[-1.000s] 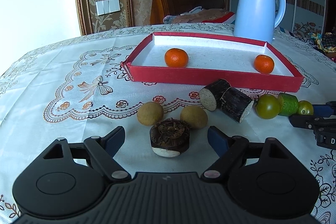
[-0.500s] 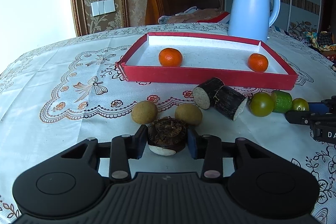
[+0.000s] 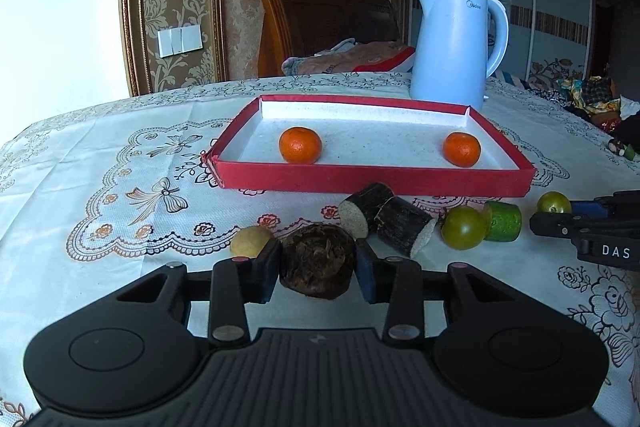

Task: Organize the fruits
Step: 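Carry the tea cake and the green tomato over the red tray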

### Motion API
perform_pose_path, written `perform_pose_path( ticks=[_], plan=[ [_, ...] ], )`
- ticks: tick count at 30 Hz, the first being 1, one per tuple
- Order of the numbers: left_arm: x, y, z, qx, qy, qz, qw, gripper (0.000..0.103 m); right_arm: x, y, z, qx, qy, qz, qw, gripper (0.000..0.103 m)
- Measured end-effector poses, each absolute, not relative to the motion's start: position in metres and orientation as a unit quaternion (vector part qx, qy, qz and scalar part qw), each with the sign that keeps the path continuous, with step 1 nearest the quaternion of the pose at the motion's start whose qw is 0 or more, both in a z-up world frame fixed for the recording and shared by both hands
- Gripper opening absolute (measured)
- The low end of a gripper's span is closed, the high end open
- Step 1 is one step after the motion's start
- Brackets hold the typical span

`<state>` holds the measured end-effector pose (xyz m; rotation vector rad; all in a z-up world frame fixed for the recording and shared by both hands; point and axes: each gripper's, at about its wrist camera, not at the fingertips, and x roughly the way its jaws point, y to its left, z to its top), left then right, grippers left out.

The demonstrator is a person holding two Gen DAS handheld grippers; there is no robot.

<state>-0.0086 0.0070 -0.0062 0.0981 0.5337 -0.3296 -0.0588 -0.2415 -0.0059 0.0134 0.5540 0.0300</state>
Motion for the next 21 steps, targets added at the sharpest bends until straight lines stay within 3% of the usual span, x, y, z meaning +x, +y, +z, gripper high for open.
perform_pose_path(
  ticks=[21],
  plan=[
    [0.082, -0.05, 0.021, 0.037, 0.264, -0.164, 0.95, 0.038, 0.045, -0.244, 0.018, 0.036, 0.265, -0.017, 0.963, 0.03]
  ],
)
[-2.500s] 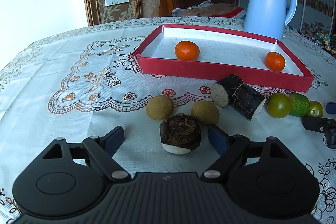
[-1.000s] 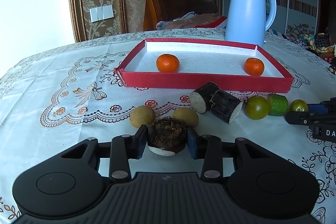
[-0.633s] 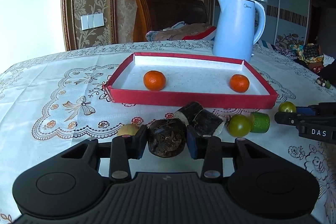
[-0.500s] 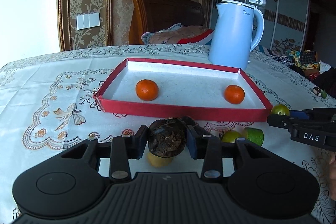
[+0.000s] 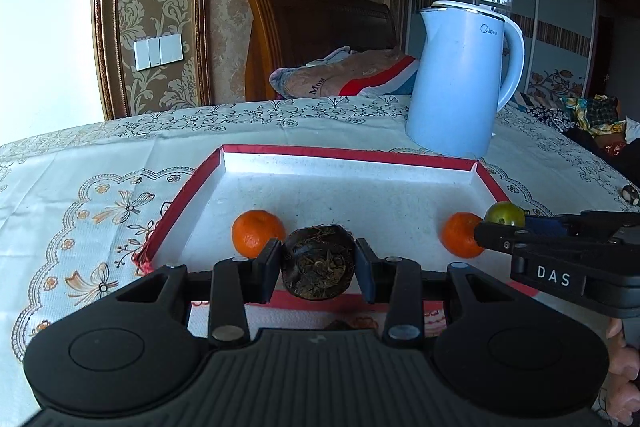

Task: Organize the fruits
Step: 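Carry the tea cake and the green tomato over the red tray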

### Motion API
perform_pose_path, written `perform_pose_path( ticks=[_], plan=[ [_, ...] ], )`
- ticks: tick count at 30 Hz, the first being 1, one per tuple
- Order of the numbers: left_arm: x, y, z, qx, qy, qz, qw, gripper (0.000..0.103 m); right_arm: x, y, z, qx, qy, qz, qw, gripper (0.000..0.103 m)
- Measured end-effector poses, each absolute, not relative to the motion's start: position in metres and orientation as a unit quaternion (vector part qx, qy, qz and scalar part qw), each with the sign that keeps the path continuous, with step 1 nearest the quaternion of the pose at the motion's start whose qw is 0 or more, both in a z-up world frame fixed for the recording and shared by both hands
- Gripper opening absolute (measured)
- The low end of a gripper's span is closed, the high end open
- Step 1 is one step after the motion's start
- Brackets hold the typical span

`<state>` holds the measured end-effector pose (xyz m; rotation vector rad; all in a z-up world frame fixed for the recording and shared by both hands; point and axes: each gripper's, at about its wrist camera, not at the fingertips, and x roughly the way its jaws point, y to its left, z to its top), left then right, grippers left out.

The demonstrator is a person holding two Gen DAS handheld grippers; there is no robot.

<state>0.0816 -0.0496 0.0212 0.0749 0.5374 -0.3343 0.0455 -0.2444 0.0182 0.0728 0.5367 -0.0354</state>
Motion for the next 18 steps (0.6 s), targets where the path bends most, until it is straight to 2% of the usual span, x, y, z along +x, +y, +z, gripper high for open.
perform_pose_path(
  ticks=[18],
  plan=[
    [0.15, -0.082, 0.013, 0.035, 0.285, -0.145, 0.947, 0.038, 0.127, -0.268, 0.006, 0.075, 0.303, -0.053, 0.949, 0.03]
  ],
)
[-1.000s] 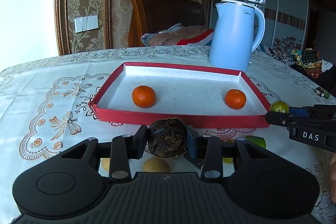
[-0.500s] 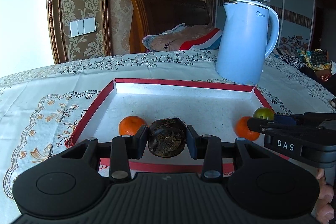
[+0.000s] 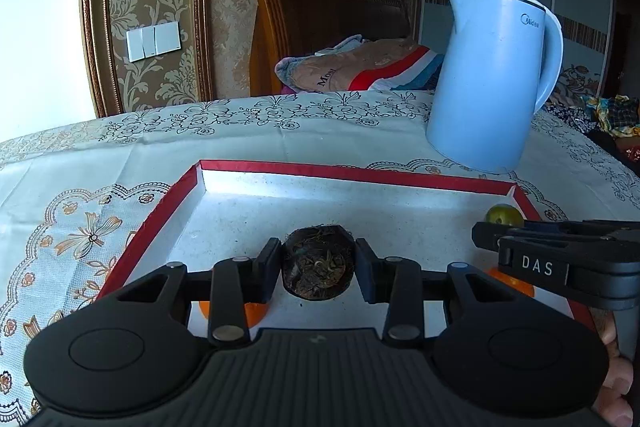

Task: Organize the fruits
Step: 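Carry the tea cake and the green tomato over the red tray, then lower the tea cake and tomato into the tray and open both grippers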

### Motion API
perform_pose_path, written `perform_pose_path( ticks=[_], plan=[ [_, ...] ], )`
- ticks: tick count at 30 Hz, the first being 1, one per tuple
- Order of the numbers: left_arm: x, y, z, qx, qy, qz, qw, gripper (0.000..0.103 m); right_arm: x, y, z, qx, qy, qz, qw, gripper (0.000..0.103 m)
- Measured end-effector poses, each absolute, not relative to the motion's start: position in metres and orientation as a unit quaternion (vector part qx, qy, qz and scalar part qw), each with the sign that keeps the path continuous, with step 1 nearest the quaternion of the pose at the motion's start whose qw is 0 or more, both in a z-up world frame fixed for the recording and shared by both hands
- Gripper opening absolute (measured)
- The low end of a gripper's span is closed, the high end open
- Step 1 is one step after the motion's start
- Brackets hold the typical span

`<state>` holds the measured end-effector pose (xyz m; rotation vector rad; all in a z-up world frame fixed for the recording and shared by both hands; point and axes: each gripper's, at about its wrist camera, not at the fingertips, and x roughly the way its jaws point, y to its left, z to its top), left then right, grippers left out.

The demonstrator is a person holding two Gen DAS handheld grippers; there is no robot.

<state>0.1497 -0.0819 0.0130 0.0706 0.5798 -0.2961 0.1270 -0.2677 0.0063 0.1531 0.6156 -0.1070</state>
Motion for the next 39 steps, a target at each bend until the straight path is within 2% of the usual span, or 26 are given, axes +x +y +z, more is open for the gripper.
perform_pose_path(
  ticks=[15, 19, 24, 26, 30, 32, 34, 35, 39],
  plan=[
    [0.166, -0.079, 0.011, 0.024, 0.285, -0.128, 0.95, 0.039, 0.137, -0.269, -0.001, 0.078, 0.319, -0.05, 0.943, 0.031],
    [0.166, -0.081, 0.009, 0.03, 0.289, -0.127, 0.948, 0.039, 0.134, -0.27, 0.0, 0.08, 0.311, -0.054, 0.945, 0.046],
    [0.165, -0.08, 0.009, 0.03, 0.288, -0.131, 0.948, 0.039, 0.133, -0.269, 0.001, 0.079, 0.311, -0.052, 0.946, 0.047],
    [0.164, -0.08, 0.009, 0.03, 0.287, -0.128, 0.949, 0.041, 0.133, -0.27, 0.0, 0.081, 0.309, -0.054, 0.946, 0.059],
    [0.164, -0.078, 0.009, 0.026, 0.285, -0.126, 0.95, 0.044, 0.129, -0.27, 0.001, 0.081, 0.301, -0.055, 0.948, 0.066],
    [0.164, -0.076, 0.009, 0.022, 0.284, -0.126, 0.95, 0.047, 0.126, -0.27, 0.002, 0.081, 0.295, -0.056, 0.95, 0.081],
    [0.162, -0.074, 0.01, 0.019, 0.28, -0.124, 0.952, 0.056, 0.123, -0.268, 0.003, 0.08, 0.289, -0.051, 0.953, 0.088],
    [0.161, -0.074, 0.01, 0.019, 0.276, -0.122, 0.953, 0.057, 0.121, -0.268, 0.004, 0.081, 0.284, -0.047, 0.954, 0.093],
    [0.155, -0.069, 0.013, 0.014, 0.268, -0.122, 0.955, 0.058, 0.112, -0.265, 0.006, 0.087, 0.268, -0.038, 0.959, 0.102]
  ],
)
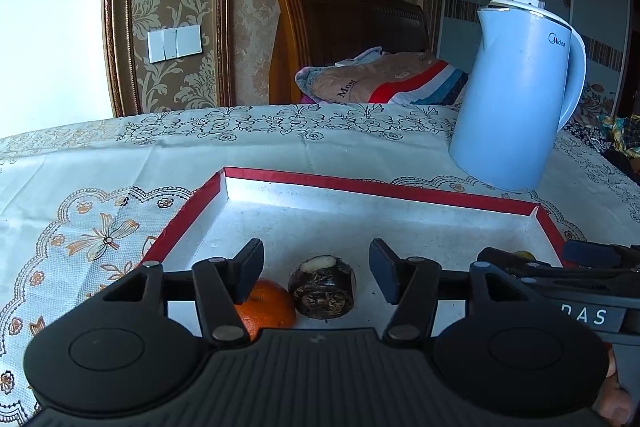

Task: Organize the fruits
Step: 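Lower the tea cake and tomato into the tray and open both grippers, then withdraw both grippers from the tray toward the loose items beside it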

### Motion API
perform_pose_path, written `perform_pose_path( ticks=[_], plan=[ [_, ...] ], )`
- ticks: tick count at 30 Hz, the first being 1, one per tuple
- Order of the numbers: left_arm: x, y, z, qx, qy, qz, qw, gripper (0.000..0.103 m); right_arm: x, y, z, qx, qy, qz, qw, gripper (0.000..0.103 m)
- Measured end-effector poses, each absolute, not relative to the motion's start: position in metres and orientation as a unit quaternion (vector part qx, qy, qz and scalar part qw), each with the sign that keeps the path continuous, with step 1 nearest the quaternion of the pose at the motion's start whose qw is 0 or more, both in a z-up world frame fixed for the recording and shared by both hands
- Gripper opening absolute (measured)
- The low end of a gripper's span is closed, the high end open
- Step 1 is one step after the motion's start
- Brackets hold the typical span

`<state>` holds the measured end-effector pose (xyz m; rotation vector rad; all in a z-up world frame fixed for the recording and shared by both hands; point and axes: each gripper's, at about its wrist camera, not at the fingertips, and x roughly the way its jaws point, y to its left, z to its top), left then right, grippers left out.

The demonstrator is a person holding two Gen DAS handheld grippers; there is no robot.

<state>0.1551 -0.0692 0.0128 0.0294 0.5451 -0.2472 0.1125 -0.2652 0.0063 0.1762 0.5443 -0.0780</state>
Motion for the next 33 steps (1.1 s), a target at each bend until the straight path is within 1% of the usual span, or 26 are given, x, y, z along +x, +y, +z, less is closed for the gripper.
perform_pose_path(
  ticks=[1, 6, 10, 30, 32, 33],
  plan=[
    [0.154, -0.068, 0.013, 0.013, 0.267, -0.122, 0.956, 0.058, 0.111, -0.265, 0.007, 0.085, 0.266, -0.037, 0.959, 0.103],
    [0.143, -0.06, 0.015, 0.02, 0.251, -0.115, 0.961, 0.059, 0.102, -0.263, 0.007, 0.082, 0.256, -0.041, 0.962, 0.103],
    [0.133, -0.052, 0.017, 0.012, 0.241, -0.111, 0.964, 0.066, 0.097, -0.266, 0.007, 0.091, 0.254, -0.043, 0.962, 0.103],
    [0.08, -0.016, 0.017, -0.027, 0.222, -0.104, 0.969, 0.067, 0.062, -0.271, 0.006, 0.116, 0.238, -0.041, 0.963, 0.103],
    [0.076, -0.011, 0.017, -0.034, 0.221, -0.101, 0.969, 0.069, 0.057, -0.271, 0.005, 0.116, 0.237, -0.039, 0.964, 0.103],
    [0.074, -0.008, 0.017, -0.039, 0.221, -0.101, 0.969, 0.074, 0.054, -0.27, 0.004, 0.115, 0.237, -0.037, 0.964, 0.103]
  ],
)
